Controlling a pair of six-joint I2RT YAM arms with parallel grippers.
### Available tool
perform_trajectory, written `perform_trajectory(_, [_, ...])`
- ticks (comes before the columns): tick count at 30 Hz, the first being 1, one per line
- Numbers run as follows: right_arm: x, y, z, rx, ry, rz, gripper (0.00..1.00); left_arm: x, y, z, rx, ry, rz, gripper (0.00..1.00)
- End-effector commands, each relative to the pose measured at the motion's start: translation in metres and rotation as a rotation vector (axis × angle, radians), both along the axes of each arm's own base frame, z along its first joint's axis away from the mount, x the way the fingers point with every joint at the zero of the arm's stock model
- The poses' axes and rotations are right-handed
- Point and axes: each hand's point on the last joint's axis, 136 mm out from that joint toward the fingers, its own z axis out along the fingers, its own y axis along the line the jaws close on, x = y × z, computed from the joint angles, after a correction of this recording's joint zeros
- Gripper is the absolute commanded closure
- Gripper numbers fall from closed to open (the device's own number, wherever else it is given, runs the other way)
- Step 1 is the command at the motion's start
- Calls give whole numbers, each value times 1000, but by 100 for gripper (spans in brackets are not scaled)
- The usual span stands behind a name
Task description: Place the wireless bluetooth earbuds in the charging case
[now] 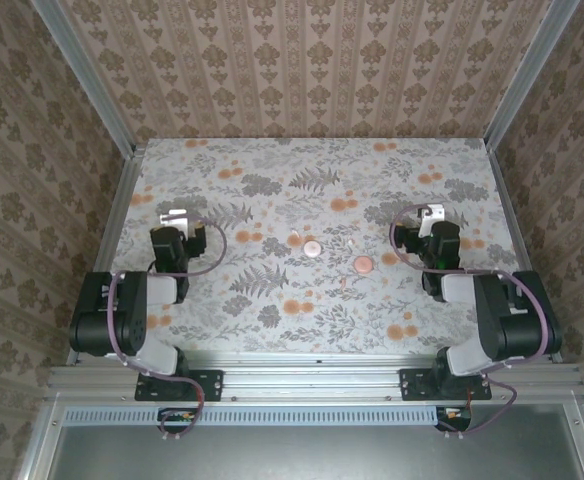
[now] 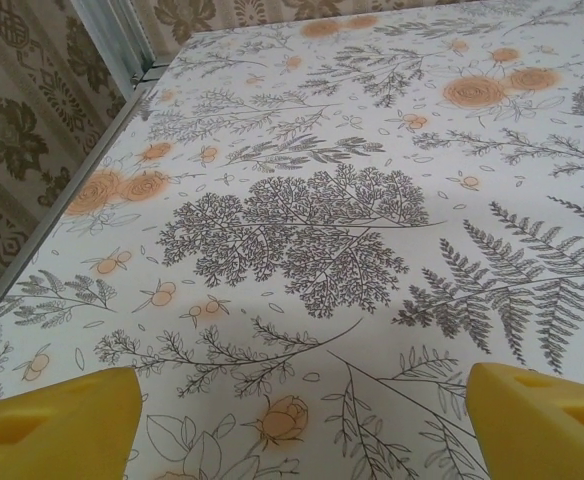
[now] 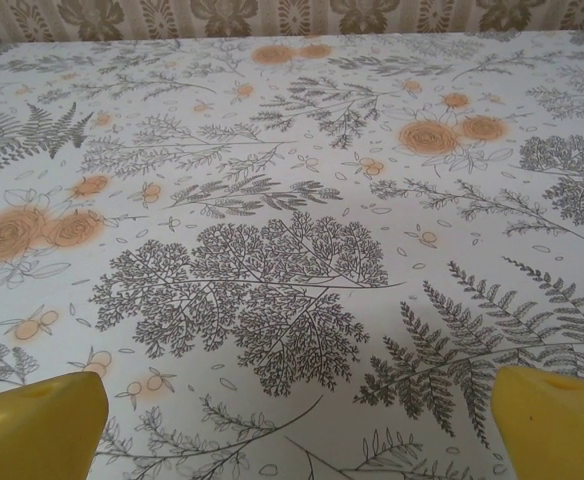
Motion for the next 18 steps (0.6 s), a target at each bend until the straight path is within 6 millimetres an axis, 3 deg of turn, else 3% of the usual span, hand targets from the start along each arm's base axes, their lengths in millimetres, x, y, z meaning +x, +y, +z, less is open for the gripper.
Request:
perform_trajectory(1, [-1,2,29,51,43,-9,0,10,-7,36,68,-2,-2,14])
perform_trajectory(5, [-16,0,43,146,222,-115,0,18,-32,64,116,26,-62,14])
perform_trajectory(9, [-44,6,54,231,381,-220,0,23,-61,87,51,102,-124,14])
perform_trajectory(14, [-77,43,70,218,510,-154,0,9,-103,108,-23,208,-252,13])
perform_trajectory(18, [-91,74,78,173,611,-66,0,-7,-115,104,-146,339,-256,13])
